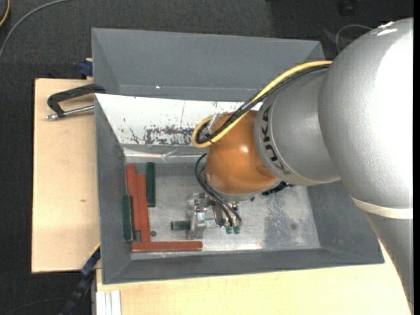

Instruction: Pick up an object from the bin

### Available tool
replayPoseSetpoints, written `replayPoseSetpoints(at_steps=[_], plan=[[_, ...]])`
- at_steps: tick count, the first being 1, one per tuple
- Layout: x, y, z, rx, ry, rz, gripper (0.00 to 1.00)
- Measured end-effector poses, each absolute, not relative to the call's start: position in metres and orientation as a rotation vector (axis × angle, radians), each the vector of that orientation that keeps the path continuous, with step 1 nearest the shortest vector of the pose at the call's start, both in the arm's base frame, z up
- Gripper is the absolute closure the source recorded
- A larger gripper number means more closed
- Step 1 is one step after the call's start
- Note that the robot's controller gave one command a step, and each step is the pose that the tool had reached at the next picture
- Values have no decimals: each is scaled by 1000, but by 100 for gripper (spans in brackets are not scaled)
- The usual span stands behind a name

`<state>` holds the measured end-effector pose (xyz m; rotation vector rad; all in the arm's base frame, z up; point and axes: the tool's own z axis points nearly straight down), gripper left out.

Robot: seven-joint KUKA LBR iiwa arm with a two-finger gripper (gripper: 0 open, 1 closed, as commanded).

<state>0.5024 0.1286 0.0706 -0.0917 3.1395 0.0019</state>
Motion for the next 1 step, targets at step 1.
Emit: replayPoseSetpoints(at_steps=[1], plan=[[504, 129, 92, -90, 3133, 4, 100]])
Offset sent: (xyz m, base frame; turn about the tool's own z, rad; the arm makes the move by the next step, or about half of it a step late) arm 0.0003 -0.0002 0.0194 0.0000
